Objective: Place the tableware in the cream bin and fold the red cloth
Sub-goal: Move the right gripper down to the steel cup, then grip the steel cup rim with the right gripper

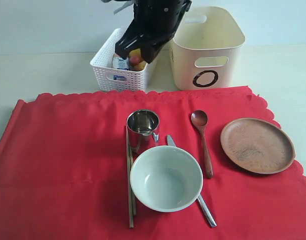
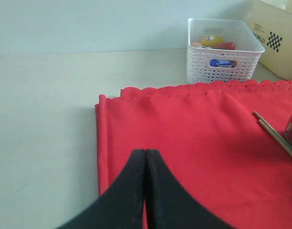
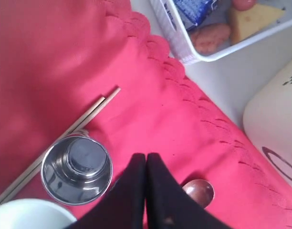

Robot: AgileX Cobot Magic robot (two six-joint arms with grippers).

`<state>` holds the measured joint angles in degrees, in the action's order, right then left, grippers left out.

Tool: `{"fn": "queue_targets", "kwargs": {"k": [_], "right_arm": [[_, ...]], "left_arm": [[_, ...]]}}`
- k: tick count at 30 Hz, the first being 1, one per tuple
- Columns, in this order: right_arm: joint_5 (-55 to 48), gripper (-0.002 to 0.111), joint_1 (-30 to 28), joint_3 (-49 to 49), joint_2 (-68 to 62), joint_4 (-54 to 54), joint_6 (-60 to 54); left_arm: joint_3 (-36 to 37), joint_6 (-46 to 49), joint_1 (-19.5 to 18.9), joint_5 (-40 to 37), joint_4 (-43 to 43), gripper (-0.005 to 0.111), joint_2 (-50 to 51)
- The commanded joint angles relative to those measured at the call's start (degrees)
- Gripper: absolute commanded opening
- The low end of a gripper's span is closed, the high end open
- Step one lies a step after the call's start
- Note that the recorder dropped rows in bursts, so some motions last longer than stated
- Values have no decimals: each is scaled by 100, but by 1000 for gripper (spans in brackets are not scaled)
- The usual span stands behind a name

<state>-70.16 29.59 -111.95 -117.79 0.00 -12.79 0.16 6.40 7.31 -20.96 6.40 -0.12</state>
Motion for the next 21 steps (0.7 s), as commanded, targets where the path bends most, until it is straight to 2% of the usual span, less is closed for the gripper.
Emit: {"fn": "queue_targets", "kwargs": {"k": [1, 5, 9, 14, 21], "right_arm": [[19, 11, -22, -37, -215, 0, -65], [19, 27, -22, -37, -385, 135, -65], [19, 38, -22, -37, -420, 328, -65], [19, 41, -22, 30, -420, 328, -55], [19, 41, -22, 724, -420, 279, -79]], "left_arm": [[-16, -32, 29, 60, -13, 0, 12], [-16, -32, 29, 60, -13, 0, 12], [-16, -32, 29, 60, -13, 0, 12], [-16, -32, 29, 60, -13, 0, 12], [-16, -32, 29, 60, -13, 0, 12]]}}
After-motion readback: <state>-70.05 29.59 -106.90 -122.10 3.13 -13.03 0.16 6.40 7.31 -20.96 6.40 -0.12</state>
